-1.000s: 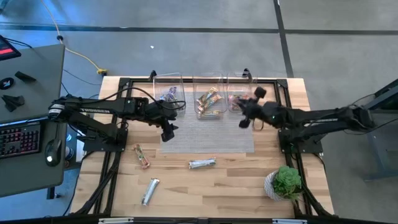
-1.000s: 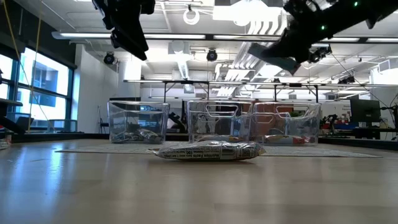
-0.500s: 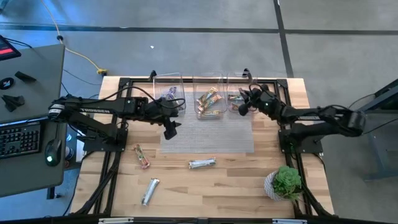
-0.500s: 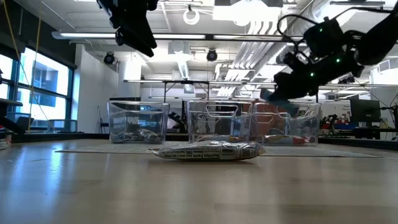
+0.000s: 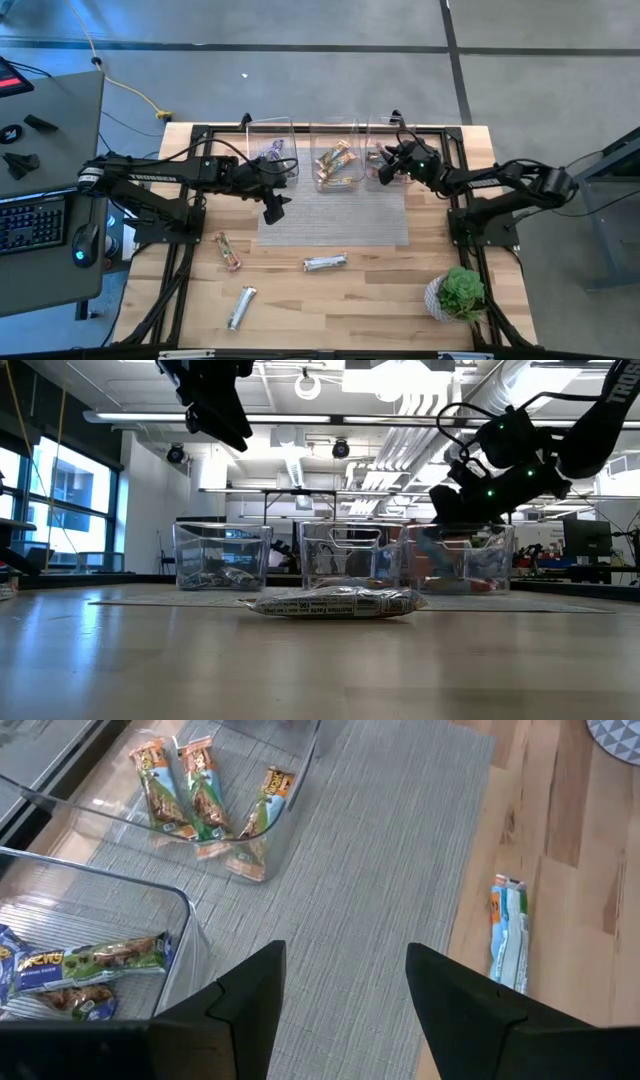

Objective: Pick and place Granola Bars by type
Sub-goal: Put the red granola bar into the right transparent bin

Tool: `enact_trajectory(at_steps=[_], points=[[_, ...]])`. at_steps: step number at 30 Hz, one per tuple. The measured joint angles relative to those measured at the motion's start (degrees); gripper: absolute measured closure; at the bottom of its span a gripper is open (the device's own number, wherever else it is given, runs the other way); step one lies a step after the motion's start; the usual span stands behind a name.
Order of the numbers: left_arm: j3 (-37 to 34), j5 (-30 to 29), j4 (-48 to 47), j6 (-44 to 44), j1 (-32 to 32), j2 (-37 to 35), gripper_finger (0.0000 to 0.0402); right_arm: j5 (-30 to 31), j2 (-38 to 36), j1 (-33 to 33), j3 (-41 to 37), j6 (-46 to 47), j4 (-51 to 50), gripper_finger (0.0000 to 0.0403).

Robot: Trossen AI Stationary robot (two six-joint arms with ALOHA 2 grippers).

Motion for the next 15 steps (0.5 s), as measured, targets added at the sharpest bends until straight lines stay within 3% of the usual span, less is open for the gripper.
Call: enact_trajectory(at_steps=[8, 15], points=[[0.02, 0.03, 0.00, 0.00, 0.00, 0.00, 0.0199, -0.26, -5.22, 0.48, -0.22, -5.33, 6.94, 0.0284], [0.07, 0.03, -0.19, 0.00, 0.00, 0.00, 0.0199, -13.94, -13.43, 4.87, -0.19, -2.30, 10.70, 0.0286]])
